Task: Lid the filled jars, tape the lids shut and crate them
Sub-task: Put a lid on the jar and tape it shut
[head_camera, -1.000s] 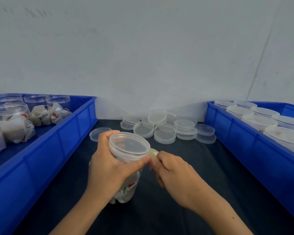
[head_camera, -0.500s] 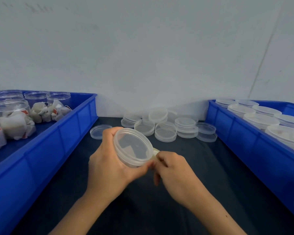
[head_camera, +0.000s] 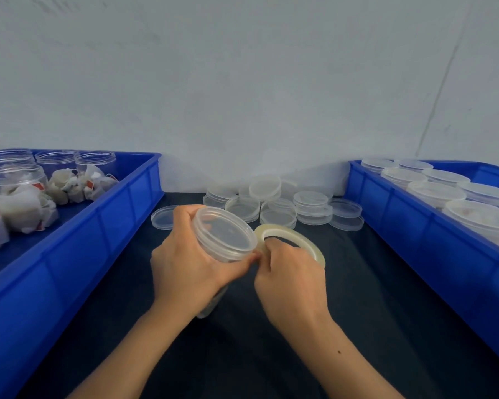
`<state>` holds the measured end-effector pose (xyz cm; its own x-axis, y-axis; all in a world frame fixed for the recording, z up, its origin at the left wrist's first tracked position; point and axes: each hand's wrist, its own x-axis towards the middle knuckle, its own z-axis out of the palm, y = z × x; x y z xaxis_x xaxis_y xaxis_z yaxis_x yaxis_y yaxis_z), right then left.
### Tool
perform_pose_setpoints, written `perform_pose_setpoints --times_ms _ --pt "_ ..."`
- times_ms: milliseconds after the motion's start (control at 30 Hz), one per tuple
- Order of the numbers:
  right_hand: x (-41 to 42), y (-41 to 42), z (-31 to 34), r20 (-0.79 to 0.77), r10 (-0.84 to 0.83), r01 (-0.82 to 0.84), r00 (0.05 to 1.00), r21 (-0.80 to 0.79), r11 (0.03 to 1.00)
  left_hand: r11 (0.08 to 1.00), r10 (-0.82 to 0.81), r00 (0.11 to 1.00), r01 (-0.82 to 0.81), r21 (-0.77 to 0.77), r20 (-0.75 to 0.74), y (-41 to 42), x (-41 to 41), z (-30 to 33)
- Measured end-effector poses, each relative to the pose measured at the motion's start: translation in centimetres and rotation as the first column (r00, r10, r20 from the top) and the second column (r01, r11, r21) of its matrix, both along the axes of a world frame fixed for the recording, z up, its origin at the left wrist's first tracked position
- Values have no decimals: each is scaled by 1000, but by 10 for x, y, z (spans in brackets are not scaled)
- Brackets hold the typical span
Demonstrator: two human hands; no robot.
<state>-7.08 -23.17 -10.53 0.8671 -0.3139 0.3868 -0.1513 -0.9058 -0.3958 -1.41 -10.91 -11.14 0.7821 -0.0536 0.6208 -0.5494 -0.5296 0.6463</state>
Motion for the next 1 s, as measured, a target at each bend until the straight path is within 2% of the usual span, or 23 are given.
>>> perform_pose_setpoints --times_ms 233,333,533,667,767,833,900,1000 --pt "3 -7 5 -103 -44 56 994 112 992 996 66 997 -69 62 45 -8 -6 0" --pt "3 -11 6 -98 -72 88 993 168 982 992 66 995 -74 104 79 -10 -9 0" --pt "4 -17 5 -138 -108 125 985 122 985 984 47 990 -69 162 132 -10 -13 -1" --pt "5 -15 2 -143 -95 109 985 97 989 986 25 994 -42 161 104 -9 -17 2" --pt "9 -18 3 -122 -124 134 985 78 988 992 -10 995 -2 122 95 -4 -26 8" --pt "9 -44 11 -118 -258 268 959 84 960 997 -78 991 75 30 109 -3 -40 10" --pt "4 -67 16 -27 -348 348 937 137 928 992 -127 982 130 -9 140 -1 -47 14" --pt "0 -61 7 112 -263 255 958 85 963 994 -110 978 104 44 176 -5 -38 20"
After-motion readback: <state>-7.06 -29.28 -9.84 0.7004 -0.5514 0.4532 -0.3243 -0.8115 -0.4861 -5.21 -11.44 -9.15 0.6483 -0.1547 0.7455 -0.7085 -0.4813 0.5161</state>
